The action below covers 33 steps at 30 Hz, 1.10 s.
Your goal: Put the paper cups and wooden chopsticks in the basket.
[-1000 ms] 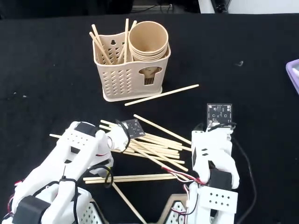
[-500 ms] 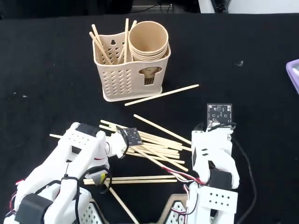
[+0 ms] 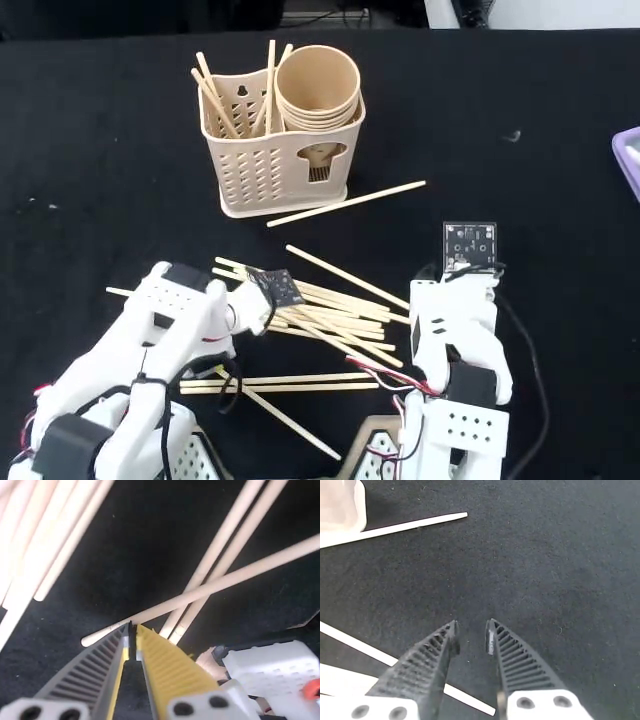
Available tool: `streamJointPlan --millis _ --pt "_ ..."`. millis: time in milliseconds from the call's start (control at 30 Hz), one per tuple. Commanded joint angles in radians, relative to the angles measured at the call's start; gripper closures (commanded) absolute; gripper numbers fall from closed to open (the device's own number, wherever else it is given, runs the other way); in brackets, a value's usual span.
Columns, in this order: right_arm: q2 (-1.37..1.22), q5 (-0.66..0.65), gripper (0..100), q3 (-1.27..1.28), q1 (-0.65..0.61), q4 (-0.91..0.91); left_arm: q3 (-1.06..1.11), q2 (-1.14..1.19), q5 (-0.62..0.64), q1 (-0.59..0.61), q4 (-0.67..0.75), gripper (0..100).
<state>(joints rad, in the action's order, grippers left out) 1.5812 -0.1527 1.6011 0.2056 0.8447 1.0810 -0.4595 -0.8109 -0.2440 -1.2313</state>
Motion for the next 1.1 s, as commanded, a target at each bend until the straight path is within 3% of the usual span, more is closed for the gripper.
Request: streamJointPlan --millis 0,100,233,367,467,733,1067 --pt "0.016 -0.012 89.6 -0.005 0.008 -0.002 -0.061 -0.011 0.028 -0.008 -0.003 97" --pt "0.016 -0.012 89.6 -0.005 0.008 -0.003 -0.079 -0.011 0.028 -0.004 -0.012 94" --pt "0.016 -0.012 89.6 -0.005 0.008 -0.003 -0.145 -0.011 0.028 0.028 -0.086 80" --pt "0.016 -0.014 89.6 -0.005 0.008 -0.003 -0.194 -0.011 0.021 0.01 -0.121 81" --pt "0.016 -0.014 89.6 -0.005 0.008 -0.003 -0.171 -0.011 0.026 -0.073 -0.132 81" --pt "0.016 -0.014 89.6 -0.005 0.008 -0.003 0.053 -0.009 0.106 -0.275 0.127 81" --pt "0.016 -0.014 89.6 -0.005 0.008 -0.003 0.068 -0.008 0.112 -0.291 0.124 83"
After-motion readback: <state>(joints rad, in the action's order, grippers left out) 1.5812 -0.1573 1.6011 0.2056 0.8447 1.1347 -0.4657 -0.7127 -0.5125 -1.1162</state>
